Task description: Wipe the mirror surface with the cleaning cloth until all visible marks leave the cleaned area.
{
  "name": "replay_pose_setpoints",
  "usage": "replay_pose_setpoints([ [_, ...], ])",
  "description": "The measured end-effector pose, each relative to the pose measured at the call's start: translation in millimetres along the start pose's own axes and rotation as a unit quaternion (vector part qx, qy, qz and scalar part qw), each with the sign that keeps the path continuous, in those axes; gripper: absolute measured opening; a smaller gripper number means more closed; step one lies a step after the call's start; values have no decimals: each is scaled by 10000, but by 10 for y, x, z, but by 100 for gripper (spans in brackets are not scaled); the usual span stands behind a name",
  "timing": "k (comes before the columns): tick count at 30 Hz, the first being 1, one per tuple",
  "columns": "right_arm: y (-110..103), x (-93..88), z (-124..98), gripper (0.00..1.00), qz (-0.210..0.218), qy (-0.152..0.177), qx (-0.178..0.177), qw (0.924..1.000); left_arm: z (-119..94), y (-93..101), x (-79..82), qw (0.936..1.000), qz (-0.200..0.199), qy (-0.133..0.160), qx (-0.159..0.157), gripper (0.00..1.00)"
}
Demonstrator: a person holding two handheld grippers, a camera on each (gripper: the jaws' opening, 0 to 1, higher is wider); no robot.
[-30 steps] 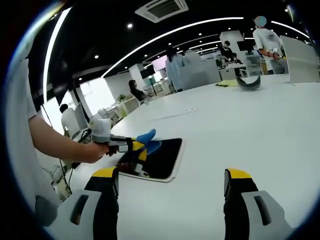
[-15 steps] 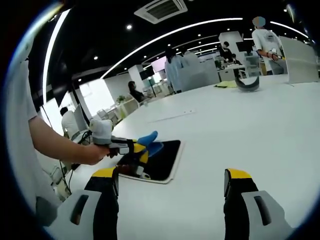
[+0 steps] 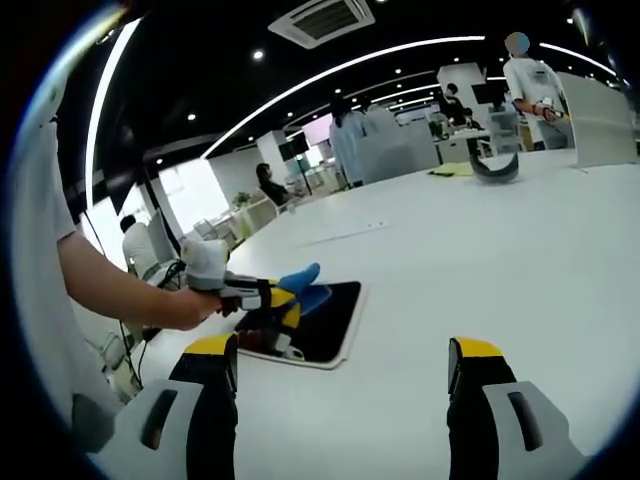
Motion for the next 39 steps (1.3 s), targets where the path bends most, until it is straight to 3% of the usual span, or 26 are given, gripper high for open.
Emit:
replay_pose_setpoints([
  [39, -36, -108, -13, 86, 210, 33, -56, 9998, 142, 235, 115, 9997, 91, 75, -234, 8],
])
Point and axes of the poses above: the point that each gripper's makers call its tool centre point, and the gripper's own axes: z roughly forward along the fingers, y roughly to its right, x roughly out of its top, the point moved 8 cm from there along -z, roughly backward along the fingers, and after that the axes turned 9 degrees about x, right-handed, at the moved point
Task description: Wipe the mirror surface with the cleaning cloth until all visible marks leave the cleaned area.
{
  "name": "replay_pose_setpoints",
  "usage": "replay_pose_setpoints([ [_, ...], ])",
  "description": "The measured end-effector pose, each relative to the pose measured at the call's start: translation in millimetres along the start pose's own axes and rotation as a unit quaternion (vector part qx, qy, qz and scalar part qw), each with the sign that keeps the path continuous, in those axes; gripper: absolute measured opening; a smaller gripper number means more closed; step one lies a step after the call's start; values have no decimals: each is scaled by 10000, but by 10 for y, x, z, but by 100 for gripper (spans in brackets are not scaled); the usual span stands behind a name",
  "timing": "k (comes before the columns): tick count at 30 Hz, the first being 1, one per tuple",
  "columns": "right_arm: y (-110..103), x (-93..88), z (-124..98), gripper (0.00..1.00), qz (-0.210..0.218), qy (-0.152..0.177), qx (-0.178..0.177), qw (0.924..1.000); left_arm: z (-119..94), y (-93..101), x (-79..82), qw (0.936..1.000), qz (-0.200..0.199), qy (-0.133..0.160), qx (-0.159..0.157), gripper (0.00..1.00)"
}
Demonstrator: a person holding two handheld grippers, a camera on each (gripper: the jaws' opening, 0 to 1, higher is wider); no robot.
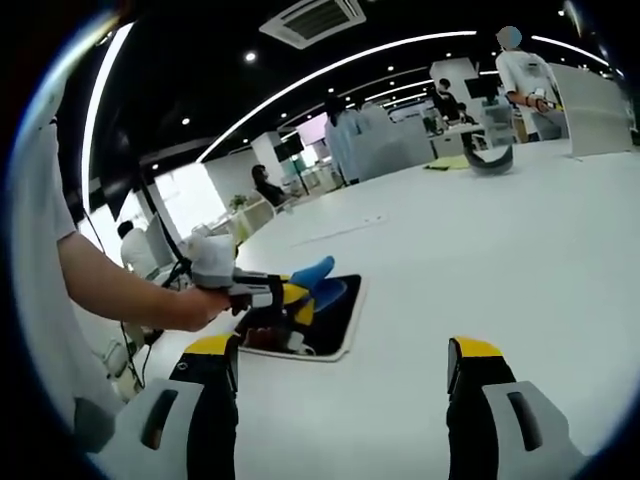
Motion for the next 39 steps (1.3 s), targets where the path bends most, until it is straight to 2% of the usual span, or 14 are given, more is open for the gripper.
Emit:
replay_pose_setpoints([
  [20, 38, 30, -24, 86, -11, 46, -16, 10000, 100, 216, 85, 9998, 54, 43, -203, 8],
  [29, 44, 37, -24, 88, -169, -12, 3, 9999, 144, 352, 127, 9994, 91, 70, -337, 7],
  [39, 44, 45, -3, 90, -226, -41, 36, 9997, 174, 413, 151, 9991, 115, 90, -410, 7],
])
Point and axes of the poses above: the point that each gripper's makers call its tool centre point, and the gripper's own axes: z roughly forward along the fingers, y roughly to its right, x roughly out of its top, the point moved 8 cm from there along -z, roughly backward along the fingers, and after that the axes turned 9 degrees about x, right-handed, at the moved point
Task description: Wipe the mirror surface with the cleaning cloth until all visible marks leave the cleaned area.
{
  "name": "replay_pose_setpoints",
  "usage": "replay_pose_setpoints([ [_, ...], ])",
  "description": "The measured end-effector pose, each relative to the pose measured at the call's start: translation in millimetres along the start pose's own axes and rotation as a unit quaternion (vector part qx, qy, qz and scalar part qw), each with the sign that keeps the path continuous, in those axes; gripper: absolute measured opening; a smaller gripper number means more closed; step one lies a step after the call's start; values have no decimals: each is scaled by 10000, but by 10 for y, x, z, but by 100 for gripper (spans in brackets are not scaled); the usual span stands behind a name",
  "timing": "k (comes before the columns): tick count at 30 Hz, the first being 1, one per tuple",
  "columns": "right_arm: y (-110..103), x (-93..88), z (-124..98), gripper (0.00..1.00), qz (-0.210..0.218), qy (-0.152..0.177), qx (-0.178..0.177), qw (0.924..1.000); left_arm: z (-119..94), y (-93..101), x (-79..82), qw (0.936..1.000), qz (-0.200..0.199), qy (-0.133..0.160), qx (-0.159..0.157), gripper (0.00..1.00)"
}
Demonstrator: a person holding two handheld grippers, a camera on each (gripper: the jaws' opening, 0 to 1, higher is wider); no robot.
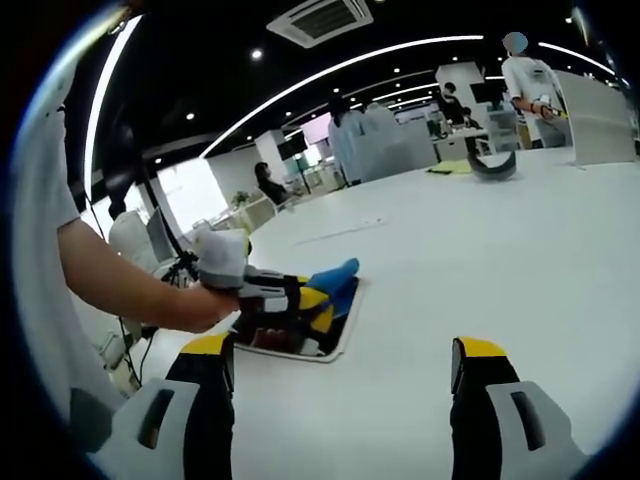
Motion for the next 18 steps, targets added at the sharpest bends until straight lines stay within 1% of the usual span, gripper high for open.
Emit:
replay_pose_setpoints([
  [13, -21, -6, 25, 91, -60, -38, 89, 9999, 56, 129, 47, 10000, 7, 8, -79, 7],
  [18, -30, -16, 29, 92, -249, -159, 142, 9995, 79, 175, 63, 9999, -10, 9, -109, 7],
])
Point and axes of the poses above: the point that each gripper's makers call its tool centre point, and the gripper's own axes: z roughly forward along the fingers, y roughly to its right, x roughly out of its top, the point moved 8 cm from there along -z, roughly backward along the fingers, and after that the axes turned 9 degrees about x, right-handed, at the moved point
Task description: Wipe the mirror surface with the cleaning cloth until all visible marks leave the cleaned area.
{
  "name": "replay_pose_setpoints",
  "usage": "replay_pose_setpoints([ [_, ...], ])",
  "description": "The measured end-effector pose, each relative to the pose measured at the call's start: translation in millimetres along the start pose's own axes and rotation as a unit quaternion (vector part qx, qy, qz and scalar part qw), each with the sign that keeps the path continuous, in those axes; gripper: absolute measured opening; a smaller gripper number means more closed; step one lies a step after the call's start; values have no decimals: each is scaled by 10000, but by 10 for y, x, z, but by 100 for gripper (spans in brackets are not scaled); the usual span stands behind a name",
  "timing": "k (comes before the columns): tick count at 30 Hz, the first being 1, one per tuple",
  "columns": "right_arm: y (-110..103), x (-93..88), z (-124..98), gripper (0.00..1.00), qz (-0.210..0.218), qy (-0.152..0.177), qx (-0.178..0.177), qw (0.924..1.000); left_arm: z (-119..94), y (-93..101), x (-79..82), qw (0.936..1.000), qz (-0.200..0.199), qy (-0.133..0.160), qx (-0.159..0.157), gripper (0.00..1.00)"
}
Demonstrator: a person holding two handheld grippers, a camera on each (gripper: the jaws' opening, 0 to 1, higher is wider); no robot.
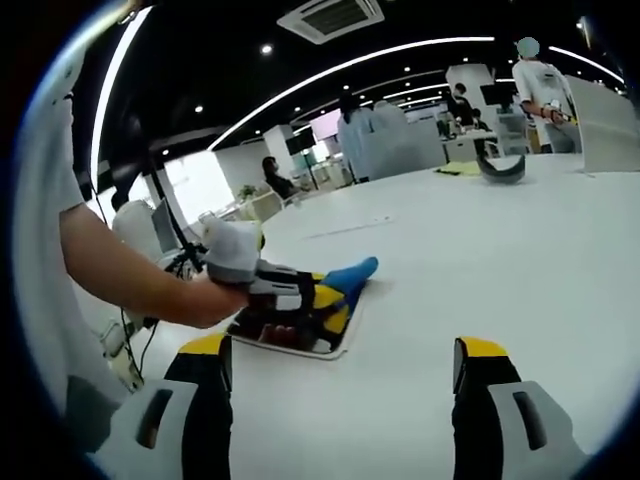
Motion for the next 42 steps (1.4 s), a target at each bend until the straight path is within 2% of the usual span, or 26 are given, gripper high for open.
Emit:
replay_pose_setpoints([
  [14, 27, 14, -13, 95, -97, -11, 24, 9999, 62, 128, 42, 9999, 30, 17, -130, 7],
  [37, 85, 15, -42, 94, 48, 78, -16, 10000, 116, 256, 87, 9997, 59, 36, -245, 7],
  [40, 82, 11, -44, 93, 93, 91, -13, 9999, 119, 255, 87, 9996, 120, 41, -264, 7],
  [42, 81, 5, -47, 93, 87, 72, -22, 9999, 112, 264, 85, 9991, 338, 59, -241, 7],
])
Point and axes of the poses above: the point that each gripper's makers call its tool centre point, and the gripper's own axes: z roughly forward along the fingers, y roughly to its right, x roughly out of its top, the point moved 8 cm from there along -z, roughly backward along the fingers, and after that the axes turned 9 degrees about x, right-handed, at the moved point
